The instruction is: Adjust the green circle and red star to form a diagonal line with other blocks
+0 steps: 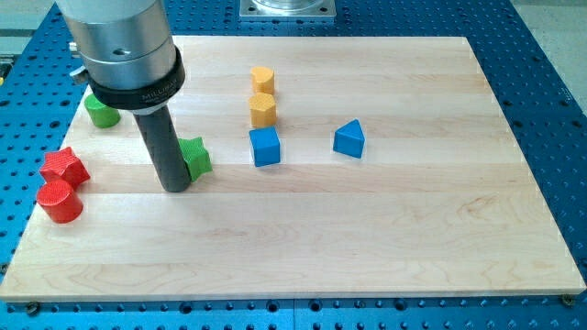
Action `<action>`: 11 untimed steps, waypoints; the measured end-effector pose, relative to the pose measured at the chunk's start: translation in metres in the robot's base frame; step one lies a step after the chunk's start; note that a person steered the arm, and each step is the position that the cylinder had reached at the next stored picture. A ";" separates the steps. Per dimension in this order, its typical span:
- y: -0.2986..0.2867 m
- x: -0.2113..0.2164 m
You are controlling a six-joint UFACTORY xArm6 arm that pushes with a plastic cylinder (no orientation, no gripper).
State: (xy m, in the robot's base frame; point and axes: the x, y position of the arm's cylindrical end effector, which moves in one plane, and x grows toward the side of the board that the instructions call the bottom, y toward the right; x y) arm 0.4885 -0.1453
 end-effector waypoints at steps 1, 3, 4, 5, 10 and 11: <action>-0.053 -0.001; -0.055 -0.057; -0.084 -0.059; -0.127 -0.065; -0.040 -0.132; -0.015 -0.116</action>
State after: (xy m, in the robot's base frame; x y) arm 0.3723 -0.1606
